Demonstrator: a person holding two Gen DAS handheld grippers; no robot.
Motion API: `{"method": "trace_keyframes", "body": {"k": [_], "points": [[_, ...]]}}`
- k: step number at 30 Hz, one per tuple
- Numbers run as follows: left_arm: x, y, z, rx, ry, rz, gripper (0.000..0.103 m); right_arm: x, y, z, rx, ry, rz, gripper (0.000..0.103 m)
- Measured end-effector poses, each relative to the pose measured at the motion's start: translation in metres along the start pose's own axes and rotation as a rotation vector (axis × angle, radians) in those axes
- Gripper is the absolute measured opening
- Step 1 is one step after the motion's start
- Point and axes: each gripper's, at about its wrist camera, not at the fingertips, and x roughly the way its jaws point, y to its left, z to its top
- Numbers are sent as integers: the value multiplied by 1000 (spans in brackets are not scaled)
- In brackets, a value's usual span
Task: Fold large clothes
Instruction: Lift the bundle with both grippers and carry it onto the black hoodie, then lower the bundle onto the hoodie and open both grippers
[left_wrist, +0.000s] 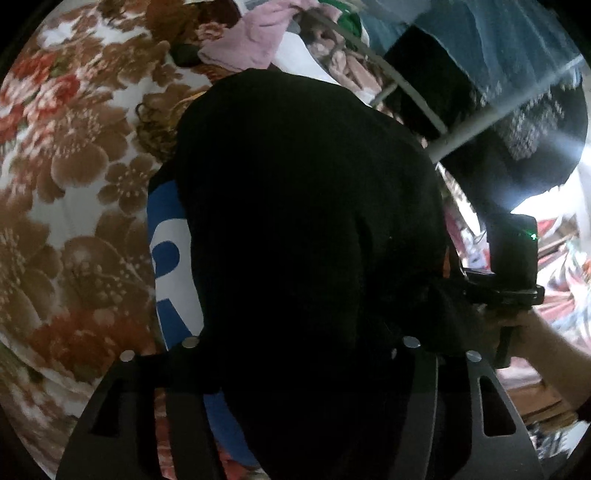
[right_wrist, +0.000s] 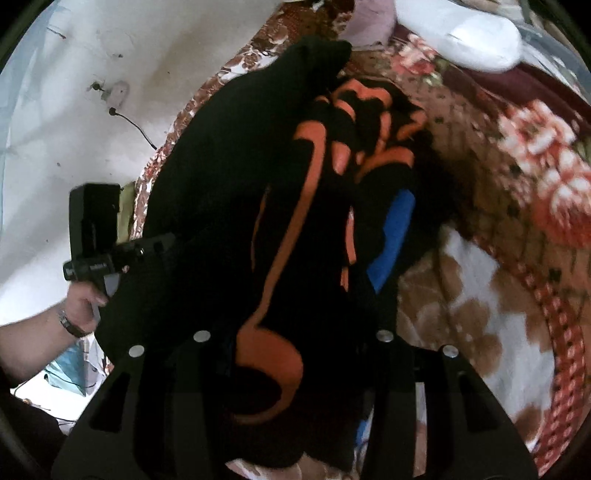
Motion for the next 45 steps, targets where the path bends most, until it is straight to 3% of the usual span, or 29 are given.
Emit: {"method": "trace_keyframes", "body": {"k": [3,6,7,11,12,15,18,20,26,28,30,33,37,45], "points": [[-3,-12,6,56,-4,70,89,-14,-3,-11,2,-7,-66,52],[-17,-17,6,87,-7,142,97,-30,-10,-20,39,-14,-112,62],[-27,-18,6,100,-17,177,97,-41,-8,-22,58,-20,-126,64],[-75,-38,6,185,-89,327,98,-86,24,4,23,-115,-236,97],[-87,-54,5,245,-113,380,98,-94,35,12,13,-146,-245,99],[-92,-98,3,400,-156,441,98,-94,77,61,-76,-199,-327,99],[-71,-128,-3,457,-138,425,98,-57,115,109,-199,-193,-417,99],[-53,-142,-8,462,-124,400,98,-15,124,135,-241,-119,-482,98],[1,-142,-30,411,-23,387,98,62,90,157,-200,6,-567,98],[6,-154,-42,476,-12,404,98,73,77,154,-194,24,-567,98],[6,-167,-57,558,5,410,98,70,70,155,-172,6,-557,98],[3,-172,-65,592,34,408,98,59,61,156,-105,-22,-566,98],[-27,-171,-51,512,33,359,98,31,87,140,-162,-52,-606,98],[-104,-168,-39,426,-99,350,98,-44,138,72,-90,-160,-582,98]]}}
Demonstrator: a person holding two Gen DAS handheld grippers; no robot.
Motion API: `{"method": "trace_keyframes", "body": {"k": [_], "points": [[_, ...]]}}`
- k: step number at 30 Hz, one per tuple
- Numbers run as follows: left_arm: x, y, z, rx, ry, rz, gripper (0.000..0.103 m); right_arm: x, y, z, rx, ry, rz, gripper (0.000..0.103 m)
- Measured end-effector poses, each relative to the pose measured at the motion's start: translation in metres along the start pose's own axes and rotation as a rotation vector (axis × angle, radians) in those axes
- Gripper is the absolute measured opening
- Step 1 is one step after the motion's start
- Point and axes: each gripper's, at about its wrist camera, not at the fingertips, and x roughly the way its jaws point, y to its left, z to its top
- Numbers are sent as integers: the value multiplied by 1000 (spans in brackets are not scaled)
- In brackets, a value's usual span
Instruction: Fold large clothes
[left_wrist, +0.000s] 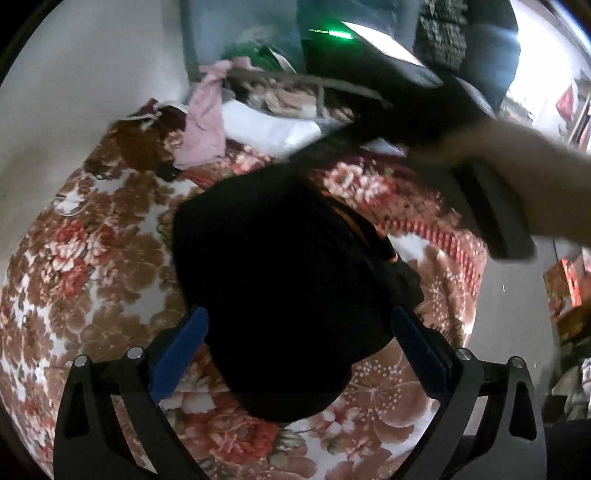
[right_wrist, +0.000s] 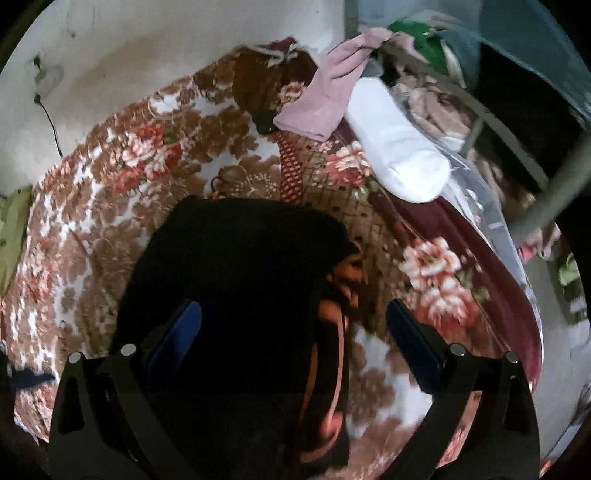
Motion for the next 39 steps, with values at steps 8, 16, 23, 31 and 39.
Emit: {"method": "trace_keyframes", "body": {"k": [8,16,23,31,39], "points": [[-47,20,-25,-74,-73,-19,98,-79,21,-65,41,-77,-28,98],[-83,-5,-37,-69,-112,38,98,-135,19,-117,102,-152,-4,98],[-112,-39,-49,-169,-141,137,98,-180,10,-159,56,-217,27,98],[-130,-66,-74,-260,-156,210,98,-188,3,-204,55,-225,57,98],[-138,-90,-94,-283,-167,242,98,-190,2,-223,51,-240,67,98]]}}
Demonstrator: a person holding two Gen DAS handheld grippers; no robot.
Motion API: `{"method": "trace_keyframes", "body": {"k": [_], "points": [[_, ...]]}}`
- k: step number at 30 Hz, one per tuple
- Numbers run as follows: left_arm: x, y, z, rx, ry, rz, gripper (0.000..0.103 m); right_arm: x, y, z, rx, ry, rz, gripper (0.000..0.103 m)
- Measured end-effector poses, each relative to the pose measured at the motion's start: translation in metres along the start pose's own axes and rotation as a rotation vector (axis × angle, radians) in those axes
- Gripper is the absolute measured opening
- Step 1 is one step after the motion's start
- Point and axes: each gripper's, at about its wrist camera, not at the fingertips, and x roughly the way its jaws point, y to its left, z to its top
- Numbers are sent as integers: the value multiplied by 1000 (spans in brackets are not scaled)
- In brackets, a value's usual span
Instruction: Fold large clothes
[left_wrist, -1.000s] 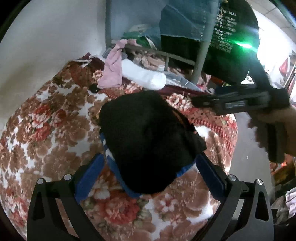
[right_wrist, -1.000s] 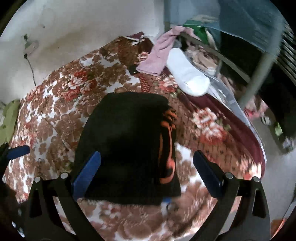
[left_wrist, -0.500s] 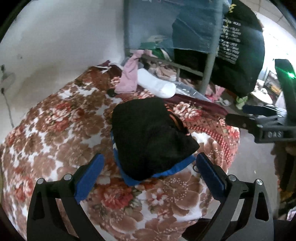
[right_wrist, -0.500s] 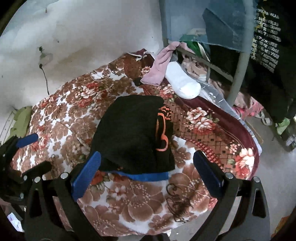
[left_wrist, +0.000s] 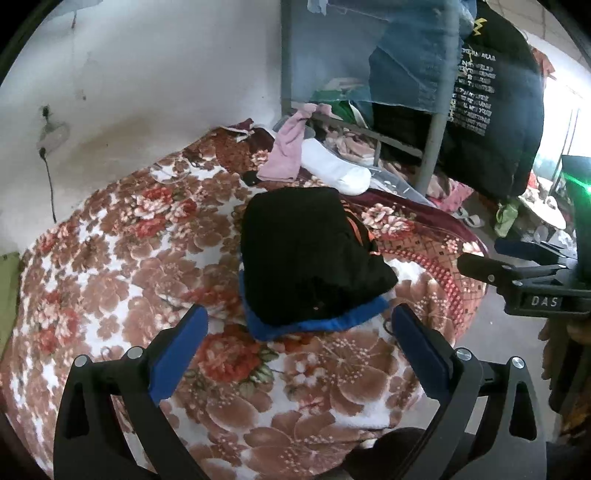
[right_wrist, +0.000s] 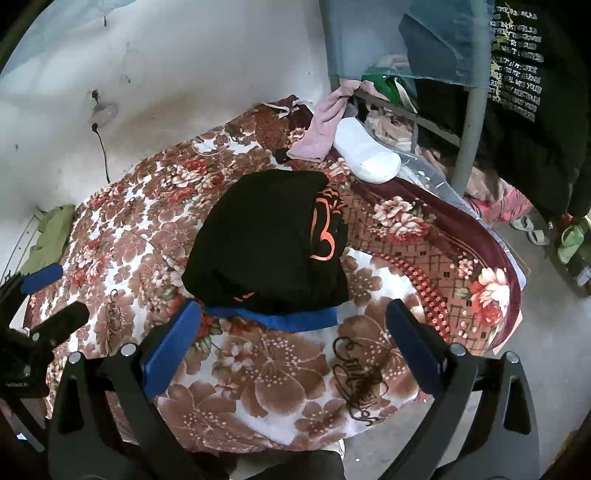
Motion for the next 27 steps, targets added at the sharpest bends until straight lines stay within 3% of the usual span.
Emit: {"method": "trace_keyframes", "body": {"k": [7,16,27], "points": [[-5,-8,-13,12,-18,7,98,-3,3,-14,-15,2,-2,98],[0,-7,-12,-14,-14,-42,98,2,-6,-23,39,27,21,98],[7,-10,-14,45,18,6,98,4,-4,-26,26,33,12,98]]}}
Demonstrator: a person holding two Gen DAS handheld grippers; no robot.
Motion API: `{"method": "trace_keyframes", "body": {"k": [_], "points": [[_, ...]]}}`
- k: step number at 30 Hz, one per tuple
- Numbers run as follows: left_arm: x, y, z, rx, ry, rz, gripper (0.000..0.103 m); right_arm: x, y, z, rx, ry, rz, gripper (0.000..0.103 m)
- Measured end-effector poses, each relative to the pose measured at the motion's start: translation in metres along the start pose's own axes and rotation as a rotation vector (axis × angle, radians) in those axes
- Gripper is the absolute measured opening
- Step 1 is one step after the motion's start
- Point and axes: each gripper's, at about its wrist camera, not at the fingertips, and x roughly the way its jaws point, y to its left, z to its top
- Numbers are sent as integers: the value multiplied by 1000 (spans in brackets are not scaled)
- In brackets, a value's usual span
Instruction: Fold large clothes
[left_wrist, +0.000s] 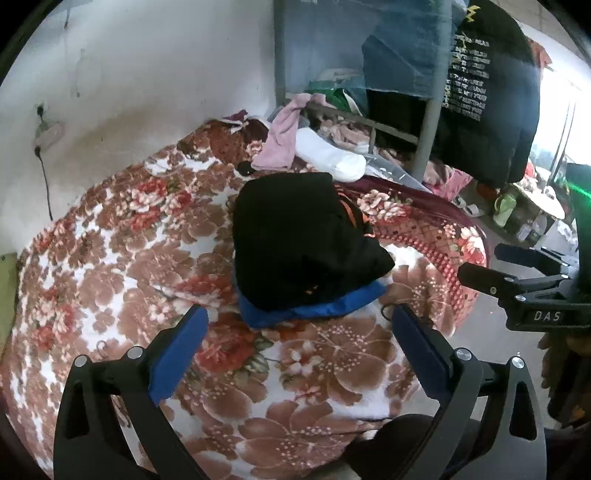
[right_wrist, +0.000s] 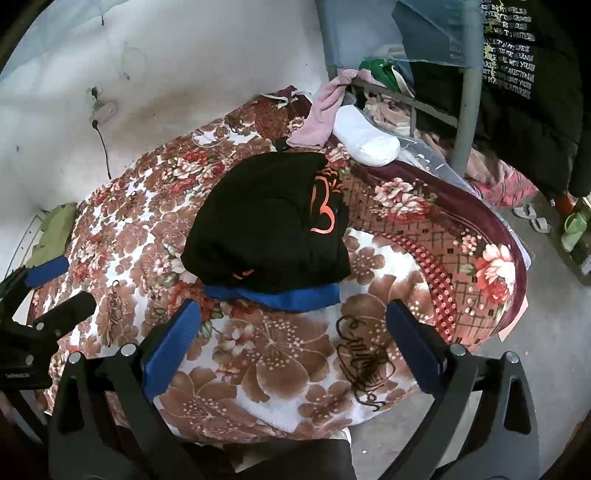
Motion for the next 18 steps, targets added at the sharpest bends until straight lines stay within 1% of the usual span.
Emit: {"method": "trace_keyframes", "body": {"k": [4,9,12,14,18], "points": [[2,0,3,18,0,-22,98,-1,0,0,2,-4,-4,98],[10,0,4,37,25,-22,98,-1,0,-1,0,-4,-5,98],[11,0,6,50,25,2,98,0,0,0,0,-5,-9,98],[12,2,7,56,21,33,98,0,0,1,-3,-5,-7,98],[11,9,11,39,10,47,98,4,-2,8,-16,-4,-3,98]]}}
